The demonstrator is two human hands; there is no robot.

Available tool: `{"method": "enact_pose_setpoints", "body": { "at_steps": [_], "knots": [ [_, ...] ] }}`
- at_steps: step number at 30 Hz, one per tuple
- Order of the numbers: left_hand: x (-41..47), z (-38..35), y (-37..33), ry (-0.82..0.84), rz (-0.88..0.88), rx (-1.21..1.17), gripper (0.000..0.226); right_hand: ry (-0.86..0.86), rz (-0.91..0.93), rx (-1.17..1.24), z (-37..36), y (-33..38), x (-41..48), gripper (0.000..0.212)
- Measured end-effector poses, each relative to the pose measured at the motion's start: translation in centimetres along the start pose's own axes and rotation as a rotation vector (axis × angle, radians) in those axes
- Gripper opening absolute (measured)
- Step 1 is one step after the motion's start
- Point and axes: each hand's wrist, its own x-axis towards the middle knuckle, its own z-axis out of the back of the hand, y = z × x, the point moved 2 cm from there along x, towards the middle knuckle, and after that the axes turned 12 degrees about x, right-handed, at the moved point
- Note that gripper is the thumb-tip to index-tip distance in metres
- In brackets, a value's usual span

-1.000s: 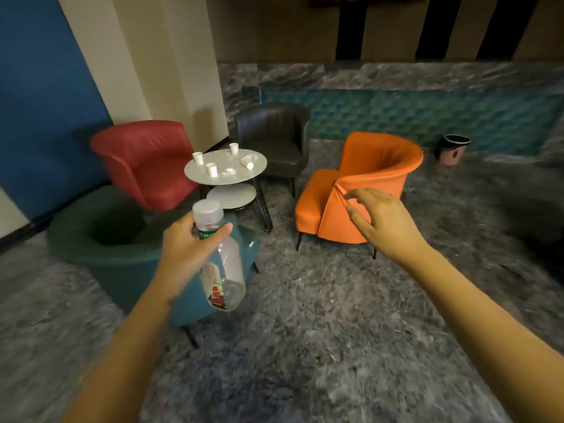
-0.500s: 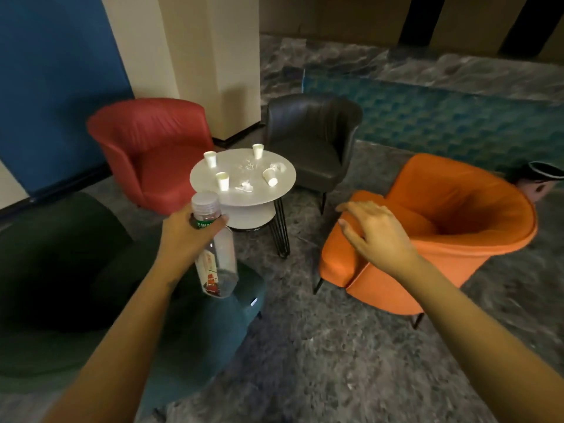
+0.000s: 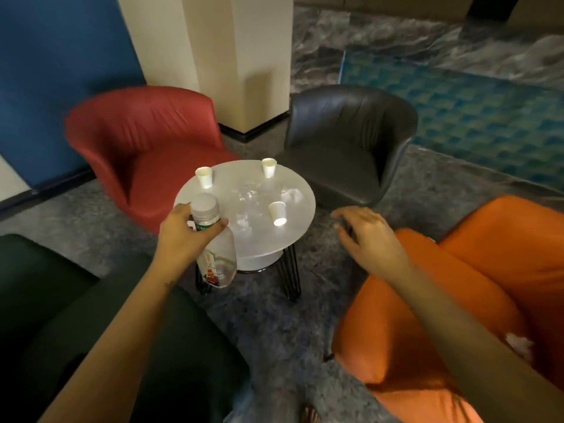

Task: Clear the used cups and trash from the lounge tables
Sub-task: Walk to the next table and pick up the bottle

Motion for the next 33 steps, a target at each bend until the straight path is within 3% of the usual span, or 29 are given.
{"method": "enact_pose_setpoints", "body": {
  "at_steps": [8,17,25,33],
  "knots": [
    [12.0,-3.1,4.4,-0.115,0.226,0.065,0.05,0.19,0.025,0.183,-8.8,-5.4,18.2,0.027],
    [30.1,-10.1,7.7,-0.26,0.25,-0.026,0.043,0.37,-0.026,0.199,-17.5,-12.0,34.2,0.033],
    [42.6,-20.5,14.6,-0.096,0.369,-0.048,0.044,0.518,-0.105,0.205,-30.2,-17.7,43.6,0.037],
    [49.5,-29.3,18.1,-0.026,0.404,-0.032,0.052,0.622,-0.162,0.261,-37.5,-23.4,45.1,0.037]
  ]
}}
